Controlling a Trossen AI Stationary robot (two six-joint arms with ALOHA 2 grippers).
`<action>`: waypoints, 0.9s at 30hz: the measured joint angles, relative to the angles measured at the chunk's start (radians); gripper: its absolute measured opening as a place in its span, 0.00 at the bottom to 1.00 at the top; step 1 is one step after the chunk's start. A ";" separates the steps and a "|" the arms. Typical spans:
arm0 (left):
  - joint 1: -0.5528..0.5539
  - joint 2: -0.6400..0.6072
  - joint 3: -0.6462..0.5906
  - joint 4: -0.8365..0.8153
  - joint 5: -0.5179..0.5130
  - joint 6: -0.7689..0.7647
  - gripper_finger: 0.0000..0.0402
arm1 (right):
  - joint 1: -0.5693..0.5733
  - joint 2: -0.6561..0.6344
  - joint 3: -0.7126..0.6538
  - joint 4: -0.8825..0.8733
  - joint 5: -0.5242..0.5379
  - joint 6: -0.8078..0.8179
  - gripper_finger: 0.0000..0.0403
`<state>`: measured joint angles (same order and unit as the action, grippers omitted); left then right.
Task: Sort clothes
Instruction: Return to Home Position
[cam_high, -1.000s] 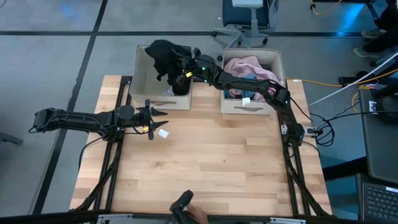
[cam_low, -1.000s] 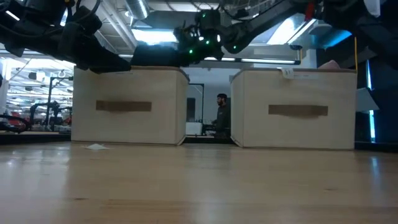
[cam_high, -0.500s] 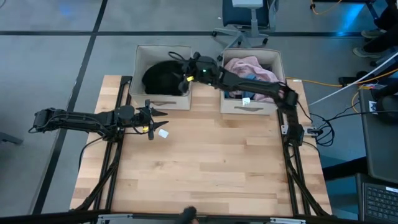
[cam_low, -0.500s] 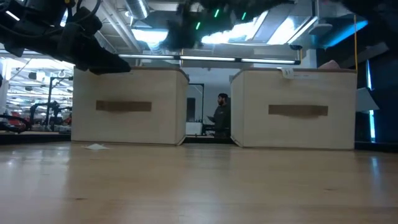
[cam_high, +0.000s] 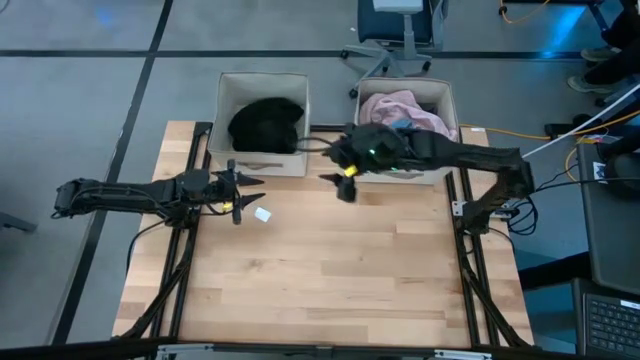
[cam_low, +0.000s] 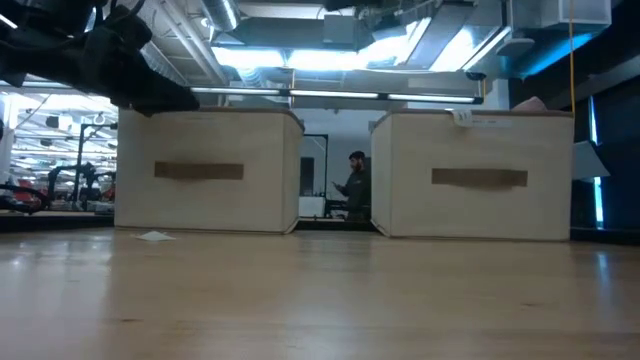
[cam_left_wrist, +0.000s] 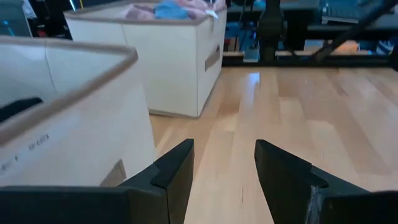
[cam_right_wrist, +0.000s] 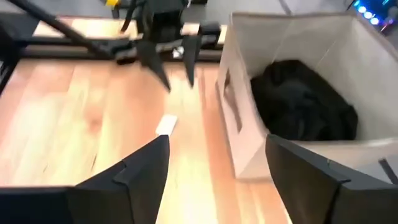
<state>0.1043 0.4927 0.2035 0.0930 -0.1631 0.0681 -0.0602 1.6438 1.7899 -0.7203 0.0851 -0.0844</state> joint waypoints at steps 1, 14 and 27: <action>0.000 -0.009 0.000 -0.016 0.000 0.001 0.40 | 0.010 -0.024 -0.028 -0.007 0.001 0.006 0.65; 0.001 -0.054 0.000 -0.057 -0.001 0.038 0.40 | 0.047 -0.457 -0.829 0.532 0.002 0.135 0.43; 0.001 -0.055 0.000 -0.056 -0.002 -0.028 0.40 | 0.047 -0.868 -1.339 0.844 0.001 0.208 0.07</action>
<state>0.1055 0.4381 0.2031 0.0368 -0.1646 0.0399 -0.0132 0.7755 0.4508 0.1236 0.0865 0.1238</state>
